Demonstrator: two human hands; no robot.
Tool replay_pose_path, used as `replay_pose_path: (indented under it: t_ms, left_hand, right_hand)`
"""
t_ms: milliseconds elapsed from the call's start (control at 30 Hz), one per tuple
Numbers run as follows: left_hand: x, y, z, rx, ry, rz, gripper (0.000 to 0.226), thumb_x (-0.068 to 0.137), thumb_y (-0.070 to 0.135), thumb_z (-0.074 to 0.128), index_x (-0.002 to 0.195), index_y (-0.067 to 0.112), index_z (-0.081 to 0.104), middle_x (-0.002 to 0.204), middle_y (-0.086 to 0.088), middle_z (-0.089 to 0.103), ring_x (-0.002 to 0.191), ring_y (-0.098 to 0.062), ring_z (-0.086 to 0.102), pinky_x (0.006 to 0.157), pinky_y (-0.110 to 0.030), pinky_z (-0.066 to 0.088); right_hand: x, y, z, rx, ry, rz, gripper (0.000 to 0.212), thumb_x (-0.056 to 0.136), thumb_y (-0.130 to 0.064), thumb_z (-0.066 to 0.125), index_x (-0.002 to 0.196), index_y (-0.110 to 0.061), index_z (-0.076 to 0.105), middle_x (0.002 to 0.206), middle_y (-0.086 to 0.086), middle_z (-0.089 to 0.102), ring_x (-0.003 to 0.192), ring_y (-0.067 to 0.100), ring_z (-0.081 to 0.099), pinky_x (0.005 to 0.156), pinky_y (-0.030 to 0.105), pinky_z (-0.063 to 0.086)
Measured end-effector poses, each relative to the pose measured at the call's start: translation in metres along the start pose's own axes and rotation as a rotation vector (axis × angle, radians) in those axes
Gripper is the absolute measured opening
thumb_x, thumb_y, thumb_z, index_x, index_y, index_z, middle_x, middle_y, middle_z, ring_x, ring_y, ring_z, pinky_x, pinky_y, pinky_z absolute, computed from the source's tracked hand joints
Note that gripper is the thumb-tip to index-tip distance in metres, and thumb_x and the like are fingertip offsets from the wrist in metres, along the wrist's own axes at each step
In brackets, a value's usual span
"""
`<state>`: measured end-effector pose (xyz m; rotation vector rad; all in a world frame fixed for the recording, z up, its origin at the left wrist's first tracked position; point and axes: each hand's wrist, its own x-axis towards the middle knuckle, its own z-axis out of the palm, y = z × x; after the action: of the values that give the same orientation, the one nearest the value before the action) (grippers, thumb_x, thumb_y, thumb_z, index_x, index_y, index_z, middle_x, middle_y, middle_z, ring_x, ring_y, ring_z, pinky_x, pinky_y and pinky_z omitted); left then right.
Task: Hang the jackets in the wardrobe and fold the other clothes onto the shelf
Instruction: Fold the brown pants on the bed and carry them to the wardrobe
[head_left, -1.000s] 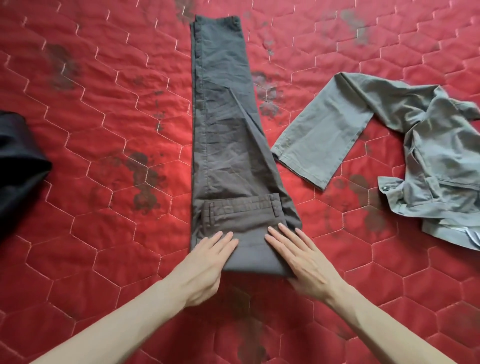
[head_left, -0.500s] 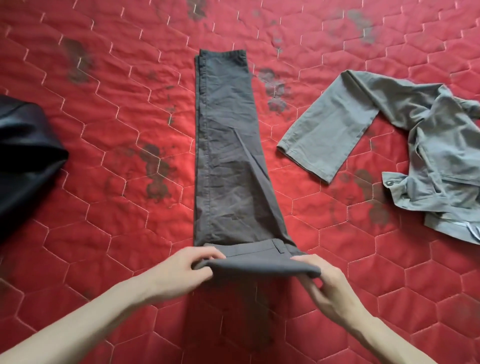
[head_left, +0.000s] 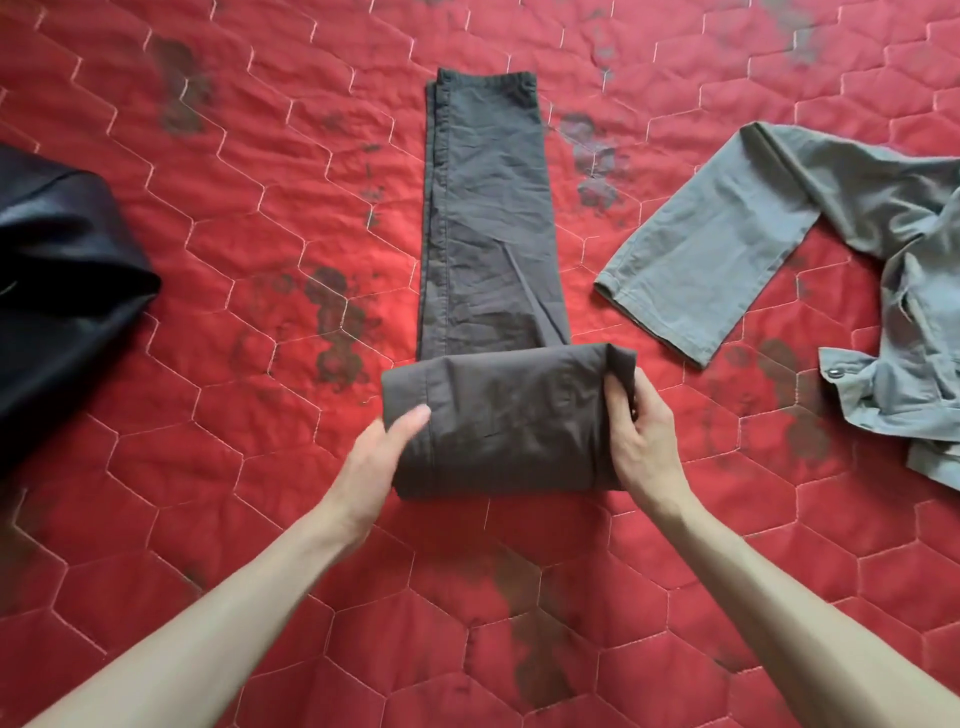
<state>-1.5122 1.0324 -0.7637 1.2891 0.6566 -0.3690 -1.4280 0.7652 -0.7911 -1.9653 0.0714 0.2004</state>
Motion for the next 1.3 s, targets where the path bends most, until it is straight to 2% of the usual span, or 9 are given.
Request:
replay_pose_path:
  t_ms: [167, 267, 367, 467, 600, 700, 933, 1167, 1300]
  left_hand:
    - [0.028, -0.002, 0.000, 0.353, 0.070, 0.217, 0.054, 0.102, 0.005, 0.056, 0.152, 0.023, 0.044, 0.139, 0.016, 0.062, 0.131, 0.008, 0.054, 0.117, -0.025, 0.039]
    - [0.052, -0.008, -0.002, 0.436, 0.097, 0.277, 0.046, 0.105, 0.007, 0.053, 0.148, 0.023, 0.047, 0.137, 0.010, 0.065, 0.129, -0.003, 0.059, 0.115, -0.032, 0.043]
    - [0.071, -0.015, -0.006, 0.504, 0.154, 0.288, 0.031, 0.106, 0.014, 0.054, 0.136, 0.022, 0.054, 0.126, 0.009, 0.069, 0.119, -0.008, 0.064, 0.112, -0.041, 0.047]
    - [0.083, -0.019, -0.006, 0.533, 0.200, 0.235, 0.019, 0.105, 0.017, 0.055, 0.124, 0.021, 0.054, 0.115, 0.009, 0.071, 0.109, -0.012, 0.067, 0.105, -0.049, 0.049]
    - [0.080, -0.018, 0.013, 0.759, 0.422, 0.219, 0.047, 0.100, 0.029, 0.059, 0.143, 0.021, 0.040, 0.134, -0.005, 0.062, 0.121, -0.033, 0.060, 0.101, -0.050, 0.049]
    - [0.071, -0.021, 0.022, 1.119, 0.559, 0.563, 0.057, 0.100, 0.024, 0.060, 0.151, 0.007, 0.042, 0.146, -0.018, 0.044, 0.135, -0.038, 0.045, 0.114, -0.052, 0.039]
    - [0.080, -0.054, 0.015, 1.536, 0.151, 0.646, 0.068, 0.105, 0.048, 0.039, 0.165, 0.019, 0.026, 0.174, -0.011, 0.014, 0.161, -0.030, 0.010, 0.126, -0.057, 0.021]
    - [0.085, -0.051, 0.012, 1.604, 0.080, 0.603, 0.080, 0.100, 0.060, 0.044, 0.166, 0.019, 0.023, 0.174, -0.017, 0.005, 0.161, -0.038, 0.003, 0.125, -0.062, 0.022]
    - [0.063, -0.048, -0.004, 1.688, -0.112, 0.779, 0.097, 0.087, 0.070, 0.058, 0.164, 0.018, 0.030, 0.173, -0.018, 0.013, 0.160, -0.035, 0.017, 0.121, -0.054, 0.027]
  right_hand:
    - [0.030, 0.018, 0.011, 0.030, 0.007, 0.076, 0.020, 0.111, -0.030, 0.048, 0.105, -0.024, 0.066, 0.087, -0.017, 0.064, 0.085, 0.003, 0.053, 0.082, 0.035, 0.047]
    - [0.043, 0.029, 0.019, 0.000, -0.015, 0.104, 0.019, 0.111, -0.029, 0.048, 0.111, -0.024, 0.066, 0.097, -0.013, 0.070, 0.092, 0.004, 0.059, 0.093, 0.048, 0.050]
    - [0.048, 0.027, 0.024, -0.058, -0.036, 0.157, 0.017, 0.110, -0.034, 0.050, 0.118, -0.024, 0.062, 0.104, -0.020, 0.071, 0.099, -0.002, 0.064, 0.101, 0.041, 0.049]
    - [0.047, 0.026, 0.030, -0.301, 0.002, 0.181, 0.035, 0.106, -0.045, 0.052, 0.136, -0.027, 0.051, 0.128, -0.007, 0.071, 0.119, 0.019, 0.064, 0.100, 0.042, 0.049]
    - [0.042, 0.033, 0.039, -0.467, 0.180, 0.046, 0.056, 0.107, -0.039, 0.052, 0.156, -0.015, 0.039, 0.144, 0.009, 0.053, 0.133, 0.028, 0.049, 0.109, 0.041, 0.039]
    - [0.030, 0.034, 0.042, -0.470, 0.289, -0.049, 0.058, 0.108, -0.031, 0.049, 0.159, -0.009, 0.034, 0.155, 0.015, 0.041, 0.145, 0.028, 0.039, 0.122, 0.036, 0.028]
    - [-0.009, 0.056, 0.047, -0.656, -0.045, -0.261, 0.067, 0.105, -0.046, 0.047, 0.164, -0.019, 0.028, 0.174, 0.005, 0.014, 0.162, 0.029, 0.007, 0.128, 0.051, 0.022]
    - [-0.006, 0.063, 0.048, -0.802, -0.088, -0.221, 0.077, 0.102, -0.054, 0.050, 0.165, -0.018, 0.025, 0.174, 0.011, 0.010, 0.161, 0.034, 0.004, 0.127, 0.053, 0.024]
    - [-0.008, 0.059, 0.025, -0.885, -0.198, -0.315, 0.095, 0.093, -0.068, 0.057, 0.166, -0.019, 0.022, 0.175, 0.011, 0.007, 0.161, 0.037, 0.001, 0.128, 0.055, 0.013]
